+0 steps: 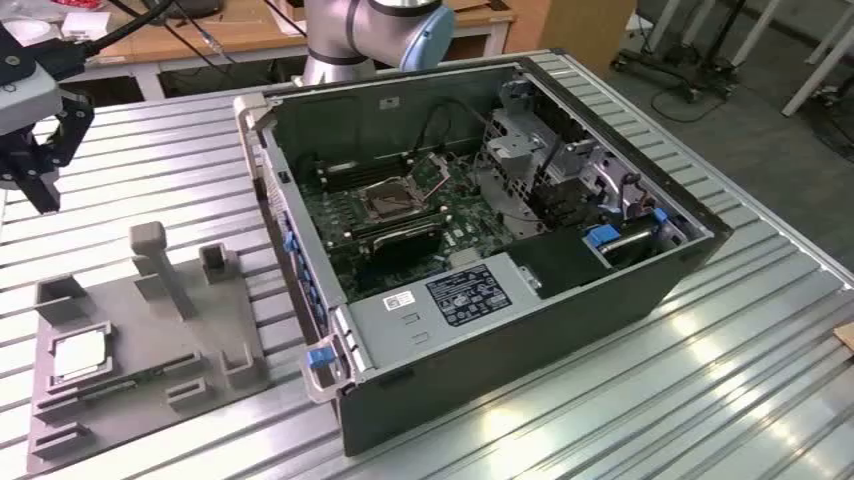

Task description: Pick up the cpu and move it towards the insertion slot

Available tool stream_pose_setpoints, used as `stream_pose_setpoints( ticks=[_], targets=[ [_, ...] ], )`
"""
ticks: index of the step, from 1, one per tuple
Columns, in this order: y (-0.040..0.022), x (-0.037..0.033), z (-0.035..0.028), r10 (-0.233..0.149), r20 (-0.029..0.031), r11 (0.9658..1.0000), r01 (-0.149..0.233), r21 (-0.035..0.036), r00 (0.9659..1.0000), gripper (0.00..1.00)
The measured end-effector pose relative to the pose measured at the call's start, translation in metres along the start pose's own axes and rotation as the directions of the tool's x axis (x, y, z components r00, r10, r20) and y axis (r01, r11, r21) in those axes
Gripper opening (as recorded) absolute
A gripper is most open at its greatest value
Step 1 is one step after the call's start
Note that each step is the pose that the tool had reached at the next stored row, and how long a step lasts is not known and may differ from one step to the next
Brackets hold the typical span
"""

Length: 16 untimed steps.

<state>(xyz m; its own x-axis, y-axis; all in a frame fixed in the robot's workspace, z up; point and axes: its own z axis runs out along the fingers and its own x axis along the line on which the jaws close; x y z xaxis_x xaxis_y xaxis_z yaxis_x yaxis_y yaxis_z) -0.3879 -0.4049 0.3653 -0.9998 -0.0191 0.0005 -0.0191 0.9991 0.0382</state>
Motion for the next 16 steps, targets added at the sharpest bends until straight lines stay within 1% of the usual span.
stream_pose_setpoints(
  ticks=[9, 12, 16],
  targets=[
    [0.0, 0.0009, 0.0008, 0.0, 0.0, 1.0, 0.0, 0.0, 1.0, 0.1],
    [0.0, 0.0025, 0.001, 0.0, 0.0002, 1.0, 0.0, 0.0, 1.0, 0.1],
    [0.0001, 0.0063, 0.0011, 0.0, 0.0009, 1.0, 0.0, 0.0, 1.0, 0.1]
  ],
)
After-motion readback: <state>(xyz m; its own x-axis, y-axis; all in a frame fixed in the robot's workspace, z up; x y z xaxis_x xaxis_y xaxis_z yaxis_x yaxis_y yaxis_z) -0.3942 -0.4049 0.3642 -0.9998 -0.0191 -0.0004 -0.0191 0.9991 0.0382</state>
